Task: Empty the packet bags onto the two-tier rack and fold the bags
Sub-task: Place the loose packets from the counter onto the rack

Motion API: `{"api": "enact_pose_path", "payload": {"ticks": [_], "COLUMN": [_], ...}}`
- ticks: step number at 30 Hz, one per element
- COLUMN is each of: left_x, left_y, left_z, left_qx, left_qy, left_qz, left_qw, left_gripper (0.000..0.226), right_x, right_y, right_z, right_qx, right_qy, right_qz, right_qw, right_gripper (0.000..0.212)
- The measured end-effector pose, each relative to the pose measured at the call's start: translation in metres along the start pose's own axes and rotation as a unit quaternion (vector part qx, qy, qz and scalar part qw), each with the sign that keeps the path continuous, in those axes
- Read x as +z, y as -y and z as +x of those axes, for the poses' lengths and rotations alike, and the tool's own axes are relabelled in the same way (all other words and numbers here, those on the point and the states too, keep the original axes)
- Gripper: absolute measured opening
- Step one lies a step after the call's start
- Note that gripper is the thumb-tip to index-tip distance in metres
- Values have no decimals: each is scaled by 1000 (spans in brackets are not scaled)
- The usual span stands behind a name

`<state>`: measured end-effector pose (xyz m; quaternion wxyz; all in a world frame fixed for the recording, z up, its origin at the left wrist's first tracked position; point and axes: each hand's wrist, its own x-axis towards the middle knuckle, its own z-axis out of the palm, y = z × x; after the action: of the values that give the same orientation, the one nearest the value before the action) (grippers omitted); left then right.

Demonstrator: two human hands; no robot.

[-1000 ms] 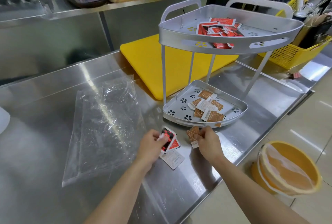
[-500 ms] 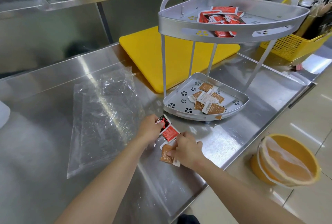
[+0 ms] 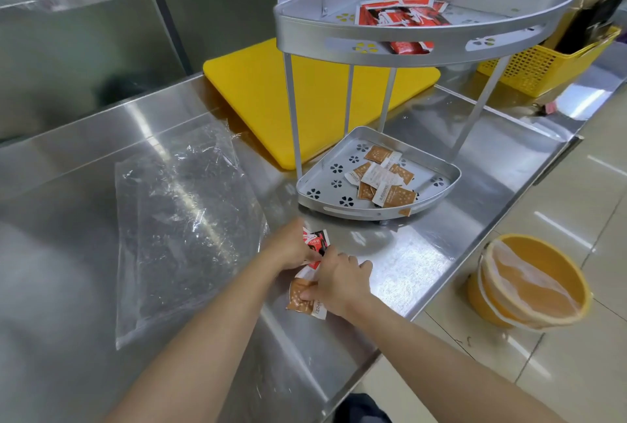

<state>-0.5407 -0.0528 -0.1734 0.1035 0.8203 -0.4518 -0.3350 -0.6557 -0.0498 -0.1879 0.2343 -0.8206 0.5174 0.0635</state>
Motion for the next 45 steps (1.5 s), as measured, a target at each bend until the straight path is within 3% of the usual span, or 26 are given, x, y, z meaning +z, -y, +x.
{"api": "enact_pose_path", "payload": {"ticks": [3,6,8,10,12,15,18,21,26,31,33,35,37,40,42,45], "left_x": [1,-1,-4,-8,-13,-23,-31,-34,-39,-41,-43,-45,-52,-79,-107,-155], "left_y": [3,4,3,2,-3,-14,-30,-50,-81,-101,-108,-114,-120,-121,-125,-138], "left_z": [-5,-7,-7,-7,-7,-6,-2,3,10,14,12,11,8,1,-13,-44], "left_qx": [14,26,27,24,26,33,55,71,102,108,113,114,112,183,232,279], "left_qy": [-13,-21,-20,-23,-21,-22,-33,-44,-27,-12,-7,-10,-9,60,148,184], "left_qz": [-3,-6,-28,-83,-156,-234,-311,-348,-379,-404,-417,-427,-406,-158,22,74], "left_qw": [1000,999,999,996,987,971,948,934,919,908,902,897,907,968,961,940], "left_gripper": [46,36,23,14,20,33,23,17,30,6,6,4,4,10,13,12], "right_x": [-2,-3,-4,-9,-24,-66,-131,-205,-285,-326,-336,-342,-341,-320,-285,-233], "right_y": [-3,0,3,-1,-7,-17,-20,-20,-19,-19,-20,-26,-34,-45,-52,-67], "right_z": [3,0,-1,-1,-2,-8,-23,-49,-73,-73,-69,-65,-63,-50,-29,10], "right_qx": [-23,-45,-48,-48,-68,-132,-196,-230,-269,-291,-296,-309,-325,-258,-180,-123], "right_qy": [29,19,19,50,98,147,159,96,-35,-161,-188,-141,-38,155,231,254], "right_qz": [28,-21,-27,38,98,93,65,108,227,334,367,394,329,73,-61,-149], "right_qw": [999,999,998,997,988,976,965,962,935,882,862,854,886,951,954,948], "right_gripper": [67,62,51,36,28,19,30,36,29,30,31,30,32,38,34,36]}}
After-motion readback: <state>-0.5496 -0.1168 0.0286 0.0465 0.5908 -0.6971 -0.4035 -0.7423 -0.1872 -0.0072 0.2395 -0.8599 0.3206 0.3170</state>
